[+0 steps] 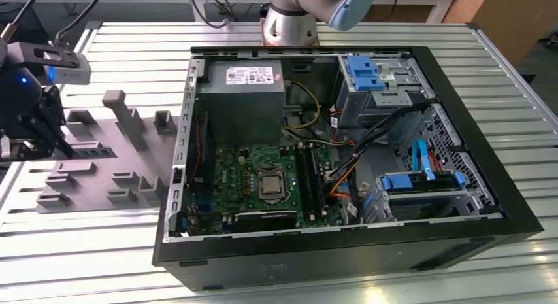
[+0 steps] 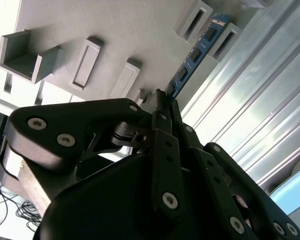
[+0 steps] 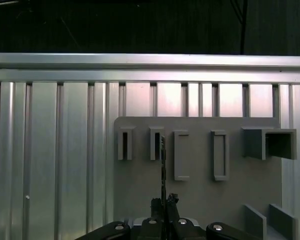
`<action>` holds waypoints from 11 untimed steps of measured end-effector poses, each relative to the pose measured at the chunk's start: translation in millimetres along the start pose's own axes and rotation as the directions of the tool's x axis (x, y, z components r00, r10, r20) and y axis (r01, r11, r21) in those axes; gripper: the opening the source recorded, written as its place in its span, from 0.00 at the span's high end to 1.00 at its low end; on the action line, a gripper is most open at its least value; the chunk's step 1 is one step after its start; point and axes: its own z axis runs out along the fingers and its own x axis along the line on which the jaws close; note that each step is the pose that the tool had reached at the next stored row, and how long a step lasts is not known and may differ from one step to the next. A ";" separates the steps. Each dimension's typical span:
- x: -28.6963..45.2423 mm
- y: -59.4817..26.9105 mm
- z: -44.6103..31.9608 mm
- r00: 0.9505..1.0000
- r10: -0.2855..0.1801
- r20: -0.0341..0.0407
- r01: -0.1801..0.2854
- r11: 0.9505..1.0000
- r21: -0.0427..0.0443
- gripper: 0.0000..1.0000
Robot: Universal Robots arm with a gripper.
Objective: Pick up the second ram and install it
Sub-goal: 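Pick up the second ram and move it above second insertion slot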
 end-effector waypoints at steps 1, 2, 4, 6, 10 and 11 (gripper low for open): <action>-0.1 0.0 -1.6 1.000 0.000 0.000 0.000 1.000 0.000 0.86; -0.1 0.1 -3.3 1.000 0.000 0.000 0.000 1.000 0.000 0.86; -0.2 0.1 -6.4 1.000 0.000 0.000 0.000 1.000 0.000 0.86; -0.3 0.2 -9.7 1.000 0.000 0.000 0.000 1.000 0.000 0.86; -0.4 0.3 -15.2 1.000 0.000 0.000 0.000 1.000 0.000 0.86; -0.5 0.3 -17.0 1.000 0.000 0.000 0.000 1.000 0.000 0.86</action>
